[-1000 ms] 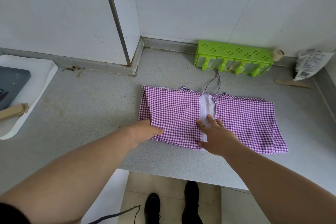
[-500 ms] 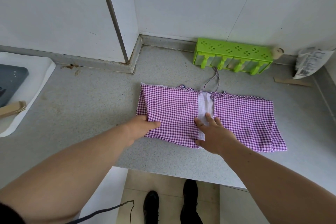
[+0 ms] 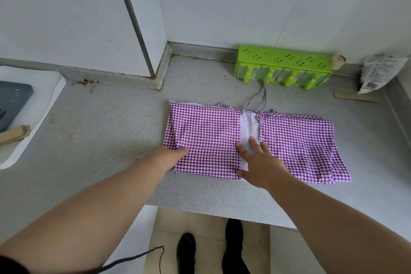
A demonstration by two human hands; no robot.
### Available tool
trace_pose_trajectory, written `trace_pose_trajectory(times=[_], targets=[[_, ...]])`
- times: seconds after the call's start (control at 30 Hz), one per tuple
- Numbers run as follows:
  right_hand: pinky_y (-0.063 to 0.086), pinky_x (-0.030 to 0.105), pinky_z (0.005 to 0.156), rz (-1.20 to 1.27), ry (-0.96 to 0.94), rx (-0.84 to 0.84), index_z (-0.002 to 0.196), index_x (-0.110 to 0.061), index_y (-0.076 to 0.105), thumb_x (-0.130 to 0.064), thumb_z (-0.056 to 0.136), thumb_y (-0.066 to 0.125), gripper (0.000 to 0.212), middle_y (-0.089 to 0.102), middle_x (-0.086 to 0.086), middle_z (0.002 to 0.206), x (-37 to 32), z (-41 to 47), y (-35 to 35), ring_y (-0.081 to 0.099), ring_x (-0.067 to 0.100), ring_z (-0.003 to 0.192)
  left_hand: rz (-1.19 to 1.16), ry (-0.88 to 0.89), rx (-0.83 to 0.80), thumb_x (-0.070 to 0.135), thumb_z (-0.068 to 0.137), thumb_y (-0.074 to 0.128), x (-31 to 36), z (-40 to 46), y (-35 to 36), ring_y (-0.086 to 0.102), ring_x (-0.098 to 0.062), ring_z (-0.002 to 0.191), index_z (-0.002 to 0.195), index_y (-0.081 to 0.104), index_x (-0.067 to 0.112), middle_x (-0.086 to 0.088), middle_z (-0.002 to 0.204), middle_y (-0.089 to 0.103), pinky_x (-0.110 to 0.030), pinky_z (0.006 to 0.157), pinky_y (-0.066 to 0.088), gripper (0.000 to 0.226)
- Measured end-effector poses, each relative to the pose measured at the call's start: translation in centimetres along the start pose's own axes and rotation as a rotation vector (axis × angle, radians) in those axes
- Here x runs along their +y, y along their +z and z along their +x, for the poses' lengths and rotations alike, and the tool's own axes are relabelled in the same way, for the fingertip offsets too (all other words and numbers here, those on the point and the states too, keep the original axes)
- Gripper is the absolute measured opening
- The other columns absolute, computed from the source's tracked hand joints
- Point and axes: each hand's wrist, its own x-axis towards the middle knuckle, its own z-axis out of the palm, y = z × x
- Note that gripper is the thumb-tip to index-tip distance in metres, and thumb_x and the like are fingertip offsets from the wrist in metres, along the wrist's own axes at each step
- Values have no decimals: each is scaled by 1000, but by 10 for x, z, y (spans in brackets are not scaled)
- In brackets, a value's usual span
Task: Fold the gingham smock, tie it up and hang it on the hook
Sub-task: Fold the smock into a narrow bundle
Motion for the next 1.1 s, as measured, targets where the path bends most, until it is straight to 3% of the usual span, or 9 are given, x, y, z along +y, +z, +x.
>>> trace_pose_trajectory(times=[0.13,0.23,0.4,0.57,0.77,0.83,0.9,1.0,1.1], targets=[[38,66,114,-1,-6,20,157,-53,-16,-70,95,52,93,-23,-5,171,0,0,0,-12,36,159,0,65,24,50,91,77,7,-5,21,64,-31,120,143,58,15,-6,129,66,-41,99,55,65],[40,65,112,-6,-10,36,158,-53,-15,-71,95,51,92,-22,-4,172,1,-3,1,-11,35,159,-208,34,-76,26,100,73,13,-5,32,68,-26,108,125,60,20,-4,119,70,-41,88,61,29],[42,61,113,21,-35,82,160,-48,-13,-72,95,49,94,-20,-6,172,6,-9,2,-7,32,160,-211,97,-84,16,101,69,18,-9,28,71,-21,89,120,62,20,-6,109,72,-28,53,58,20],[42,56,115,217,28,255,163,-40,7,-60,100,48,77,6,-3,173,20,-20,-4,29,30,154,-79,188,36,14,104,62,26,-9,9,65,-22,83,119,62,19,-6,103,69,-32,59,56,16],[32,53,121,135,197,254,159,-35,29,-62,98,48,70,30,1,165,50,-32,0,32,30,150,206,495,104,31,103,60,66,-23,-33,63,-19,71,115,57,22,-7,97,68,-29,54,49,15],[32,55,120,123,201,217,159,-39,27,-66,96,49,72,30,1,165,54,-33,2,33,32,149,276,655,62,29,105,58,90,-38,-36,68,-17,87,123,61,26,1,108,70,-31,69,53,18],[34,56,118,186,198,193,160,-40,28,-66,94,54,75,29,2,165,55,-33,-1,32,33,149,326,744,33,18,103,58,114,-50,-31,68,-19,100,142,55,26,3,120,68,-30,74,53,40],[37,55,118,269,185,148,160,-42,27,-60,95,59,74,26,1,166,60,-31,-6,29,33,150,441,817,8,11,100,56,144,-70,-11,70,-20,86,146,51,22,-2,113,69,-24,52,57,47],[35,51,121,340,148,96,159,-43,31,-49,99,58,66,24,-1,167,69,-30,-12,28,31,151,538,869,-38,15,92,60,164,-86,22,70,-23,95,141,52,20,-7,120,69,-35,70,62,50]])
